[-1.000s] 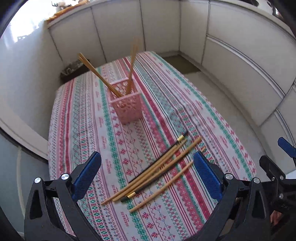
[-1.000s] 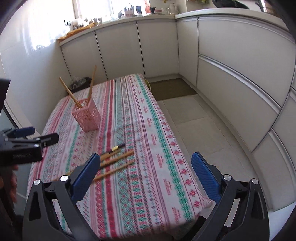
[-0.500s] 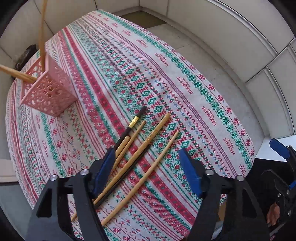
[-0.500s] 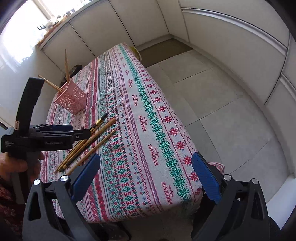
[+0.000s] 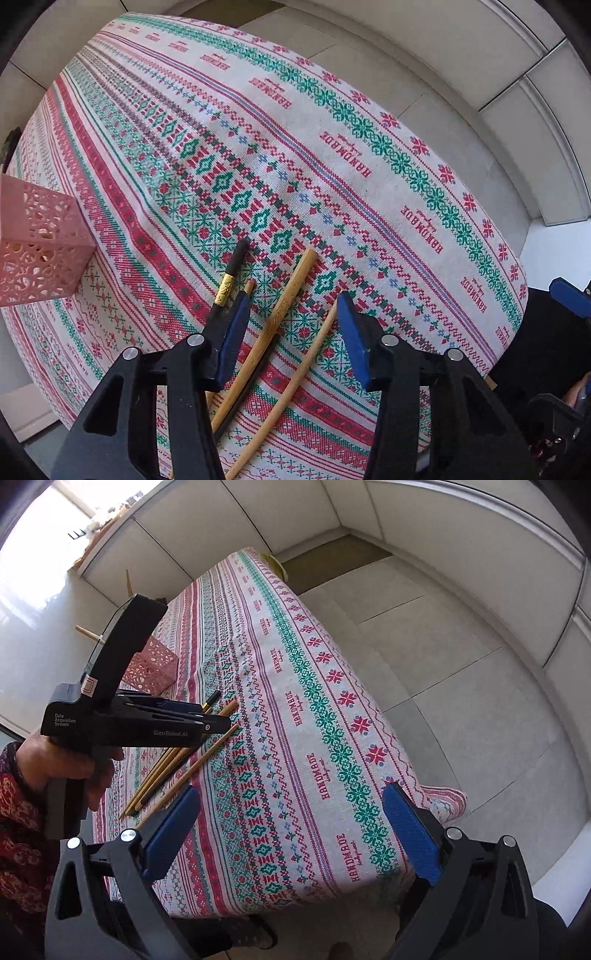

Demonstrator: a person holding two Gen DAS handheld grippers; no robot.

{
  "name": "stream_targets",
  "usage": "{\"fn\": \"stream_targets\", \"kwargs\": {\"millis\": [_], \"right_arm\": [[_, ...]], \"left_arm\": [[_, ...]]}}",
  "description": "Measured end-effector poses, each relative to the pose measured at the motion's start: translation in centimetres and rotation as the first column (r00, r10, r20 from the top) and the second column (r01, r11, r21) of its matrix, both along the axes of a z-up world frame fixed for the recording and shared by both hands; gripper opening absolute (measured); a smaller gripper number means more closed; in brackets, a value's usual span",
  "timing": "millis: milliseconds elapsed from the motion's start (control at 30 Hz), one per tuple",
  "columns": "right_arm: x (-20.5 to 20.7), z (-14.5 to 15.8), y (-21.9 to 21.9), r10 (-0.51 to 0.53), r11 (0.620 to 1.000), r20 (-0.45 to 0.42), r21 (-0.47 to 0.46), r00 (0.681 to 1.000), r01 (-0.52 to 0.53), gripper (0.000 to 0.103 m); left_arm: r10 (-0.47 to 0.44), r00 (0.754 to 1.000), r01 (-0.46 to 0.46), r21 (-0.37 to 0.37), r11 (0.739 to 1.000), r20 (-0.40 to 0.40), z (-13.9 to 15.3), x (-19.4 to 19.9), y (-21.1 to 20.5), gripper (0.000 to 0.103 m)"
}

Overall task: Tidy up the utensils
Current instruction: 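Close the left gripper on a chopstick and lift it upright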

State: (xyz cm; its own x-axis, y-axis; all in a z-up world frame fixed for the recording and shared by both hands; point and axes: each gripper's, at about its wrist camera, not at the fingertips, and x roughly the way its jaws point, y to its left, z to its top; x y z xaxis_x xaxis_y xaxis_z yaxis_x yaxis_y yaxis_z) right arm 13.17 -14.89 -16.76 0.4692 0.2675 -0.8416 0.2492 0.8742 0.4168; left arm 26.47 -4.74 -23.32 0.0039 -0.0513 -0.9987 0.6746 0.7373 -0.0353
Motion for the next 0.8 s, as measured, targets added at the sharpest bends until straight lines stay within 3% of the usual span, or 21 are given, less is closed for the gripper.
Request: {"fn": "stream_targets", "kwargs": {"millis": [33,133,233,333,400,500,533,567,633,800], "right_arm": [[0.0,-0.1,0.0,-0.001,1.000,-0.002,0.000,1.000,0.001,0.096],[0.2,-0.2,0.2,-0.001,1.000,-0.009,-0.011,1.000,0.001,0.096],[0.5,-0.3,0.6,-0.009,1.000,-0.012,-0.022,1.000,0.009,0.096],[0.7,-0.3,0.8,-0.021,0.999,-0.016,-0.032,1.000,0.020,0.096],[1.0,-0.5,0.8,-0.033,0.999,-0.033,-0.032,0.999,0.032,0.096],[1.3,-0.8,0.8,-0.054,0.999,-0.059,-0.006,0.997,0.054,0.096],[1.4,-0.9,0.9,-0.063,0.998,-0.064,0.000,0.996,0.064,0.096],[1.4,-0.9,0.9,-0.072,0.997,-0.066,0.000,0.995,0.072,0.096],[1.7,-0.9,1.3,-0.078,0.997,-0.074,0.001,0.994,0.079,0.096],[3.0,-1.4,2.6,-0.078,0.997,-0.116,0.008,0.990,0.080,0.096]], "left_arm": [[-0.006,1.000,0.006,-0.022,1.000,-0.030,-0.4,0.1,-0.1,0.038],[-0.026,1.000,0.026,-0.029,0.999,0.005,-0.6,-0.2,0.0,0.037],[0.056,0.998,-0.054,-0.071,0.996,0.033,-0.5,-0.1,1.6,0.019],[0.172,0.985,-0.164,-0.187,0.968,0.024,-0.5,0.1,4.2,0.012],[0.272,0.962,-0.268,-0.284,0.921,-0.025,-0.3,0.0,6.4,0.009],[0.423,0.894,-0.443,-0.425,0.789,-0.147,0.2,-0.2,10.2,0.007],[0.447,0.878,-0.473,-0.452,0.756,-0.171,0.3,-0.5,11.1,0.007],[0.458,0.874,-0.479,-0.459,0.749,-0.165,0.5,-0.8,11.6,0.007],[0.458,0.880,-0.460,-0.455,0.762,-0.123,0.9,-1.4,12.0,0.007],[0.498,0.866,-0.440,-0.535,0.721,-0.040,4.0,-2.7,13.9,0.007]]}}
